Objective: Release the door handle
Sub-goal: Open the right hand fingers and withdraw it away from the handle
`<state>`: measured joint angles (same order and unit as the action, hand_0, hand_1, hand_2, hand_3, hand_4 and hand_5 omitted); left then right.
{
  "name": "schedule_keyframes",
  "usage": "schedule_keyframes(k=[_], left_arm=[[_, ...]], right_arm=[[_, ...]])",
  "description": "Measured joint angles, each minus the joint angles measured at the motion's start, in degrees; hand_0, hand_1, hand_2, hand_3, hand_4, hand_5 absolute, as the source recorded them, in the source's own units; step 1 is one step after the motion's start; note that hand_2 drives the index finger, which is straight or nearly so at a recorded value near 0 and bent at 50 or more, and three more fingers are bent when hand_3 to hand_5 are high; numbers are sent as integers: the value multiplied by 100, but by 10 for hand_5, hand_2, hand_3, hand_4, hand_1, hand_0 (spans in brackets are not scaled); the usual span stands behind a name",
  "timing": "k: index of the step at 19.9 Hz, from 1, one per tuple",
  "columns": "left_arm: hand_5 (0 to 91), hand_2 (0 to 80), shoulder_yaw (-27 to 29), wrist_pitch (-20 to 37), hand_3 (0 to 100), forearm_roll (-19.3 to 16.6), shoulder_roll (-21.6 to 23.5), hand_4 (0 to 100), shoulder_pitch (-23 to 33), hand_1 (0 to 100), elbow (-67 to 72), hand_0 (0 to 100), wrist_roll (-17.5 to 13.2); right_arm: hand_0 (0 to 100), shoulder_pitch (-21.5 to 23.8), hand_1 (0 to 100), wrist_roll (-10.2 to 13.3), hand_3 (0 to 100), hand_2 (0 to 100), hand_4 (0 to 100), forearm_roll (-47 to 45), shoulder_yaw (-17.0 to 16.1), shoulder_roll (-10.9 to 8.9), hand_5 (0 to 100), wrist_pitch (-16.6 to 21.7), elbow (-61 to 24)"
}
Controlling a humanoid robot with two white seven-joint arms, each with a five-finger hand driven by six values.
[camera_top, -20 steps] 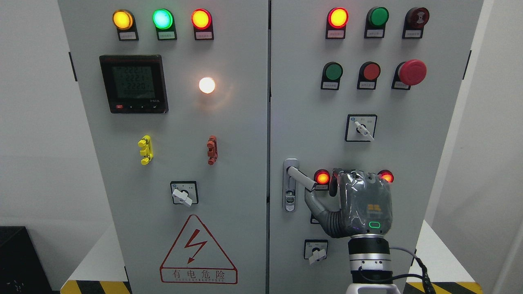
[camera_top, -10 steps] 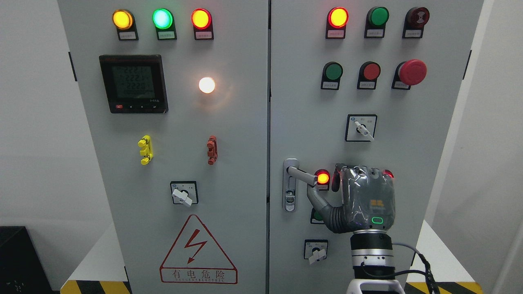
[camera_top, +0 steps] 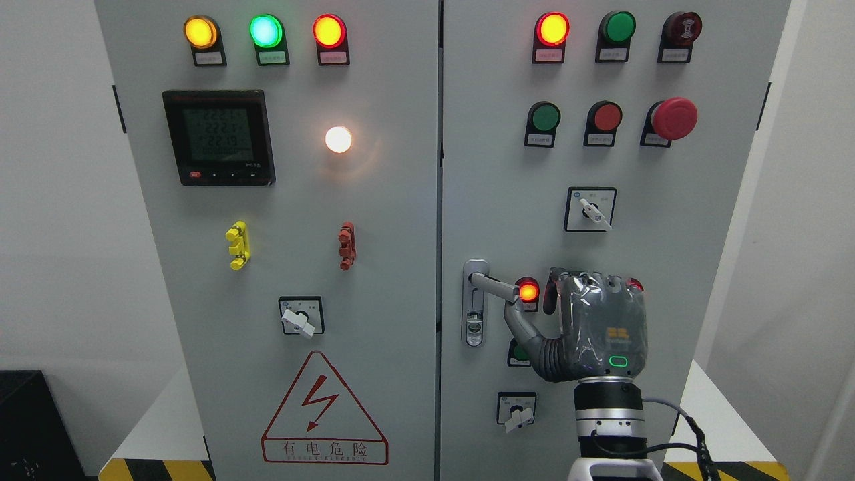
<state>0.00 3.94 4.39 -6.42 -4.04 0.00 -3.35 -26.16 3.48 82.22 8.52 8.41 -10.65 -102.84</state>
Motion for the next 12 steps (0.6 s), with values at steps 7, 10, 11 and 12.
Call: schedule_keyframes(k=[7, 10, 11, 12], left_arm=[[0, 26, 0, 0, 82, 0, 0, 12, 0, 0, 0, 0, 1], [0, 25, 0, 0, 82, 0, 0, 12, 0, 0, 0, 0, 15], [0, 23, 0, 0, 82, 0, 0, 12, 0, 0, 0, 0, 20], [0, 24, 0, 0, 83, 0, 0, 12, 0, 0, 0, 0, 22]], right_arm=[[373, 407, 307, 169, 1000, 615, 877, -19, 29, -13, 899, 121, -143], [369, 632, 284, 328, 914, 512, 832, -25, 32, -16, 812, 281, -277], [366, 721, 266, 341, 854, 468, 787, -29, 30, -17, 756, 327, -330], [364, 811, 254, 364, 782, 426, 720, -33, 25, -18, 694, 394, -384]])
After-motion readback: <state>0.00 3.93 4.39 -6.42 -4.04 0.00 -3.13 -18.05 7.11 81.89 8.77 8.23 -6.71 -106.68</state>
